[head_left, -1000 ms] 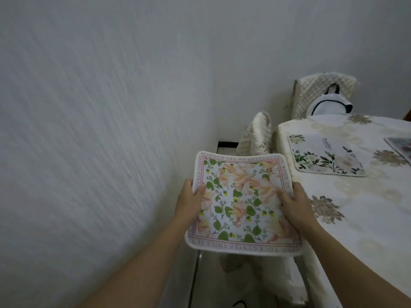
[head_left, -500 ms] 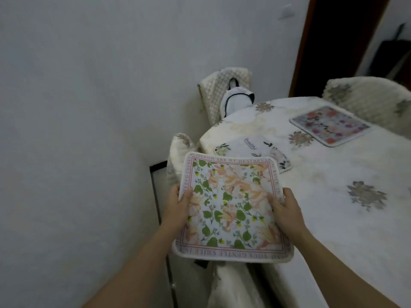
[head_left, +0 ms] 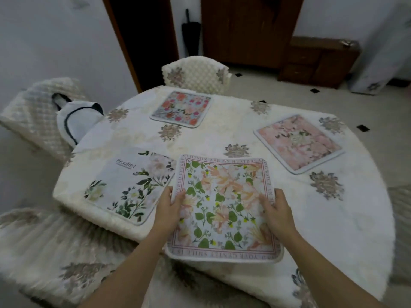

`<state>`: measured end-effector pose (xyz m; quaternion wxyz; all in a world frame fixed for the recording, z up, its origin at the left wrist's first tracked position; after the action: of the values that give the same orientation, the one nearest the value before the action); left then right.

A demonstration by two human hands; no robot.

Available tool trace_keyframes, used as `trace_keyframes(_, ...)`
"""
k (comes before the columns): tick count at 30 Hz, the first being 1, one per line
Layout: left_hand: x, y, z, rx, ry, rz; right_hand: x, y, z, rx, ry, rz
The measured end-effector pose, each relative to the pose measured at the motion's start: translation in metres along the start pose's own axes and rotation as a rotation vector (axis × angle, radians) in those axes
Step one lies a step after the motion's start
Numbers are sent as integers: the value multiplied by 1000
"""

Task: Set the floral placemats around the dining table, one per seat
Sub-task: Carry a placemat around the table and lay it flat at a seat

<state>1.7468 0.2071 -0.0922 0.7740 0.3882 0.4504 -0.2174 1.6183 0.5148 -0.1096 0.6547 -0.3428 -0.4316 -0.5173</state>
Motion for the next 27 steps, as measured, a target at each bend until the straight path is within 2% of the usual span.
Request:
trace_keyframes(5,-3,-25,-53,146,-113,-81,-26,25,32,-147,54,-87)
trace_keyframes(11,16,-54,-91,255,-174,-44,-57,38,40,-270,148,-153)
trace_keyframes(27,54,-92,-117,268,-404,-29,-119,49,19,-316,234,-341)
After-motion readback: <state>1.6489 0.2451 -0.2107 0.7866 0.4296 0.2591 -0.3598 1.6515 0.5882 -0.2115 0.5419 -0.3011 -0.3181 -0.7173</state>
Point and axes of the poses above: each hand's wrist, its own y-axis away from the middle knuckle, its own z-axis out of the back of the hand, x = y × z, the point moved 10 cm from there along -y, towards the middle knuckle, and after that the axes turned 13 degrees about z, right-handed, at the moved point
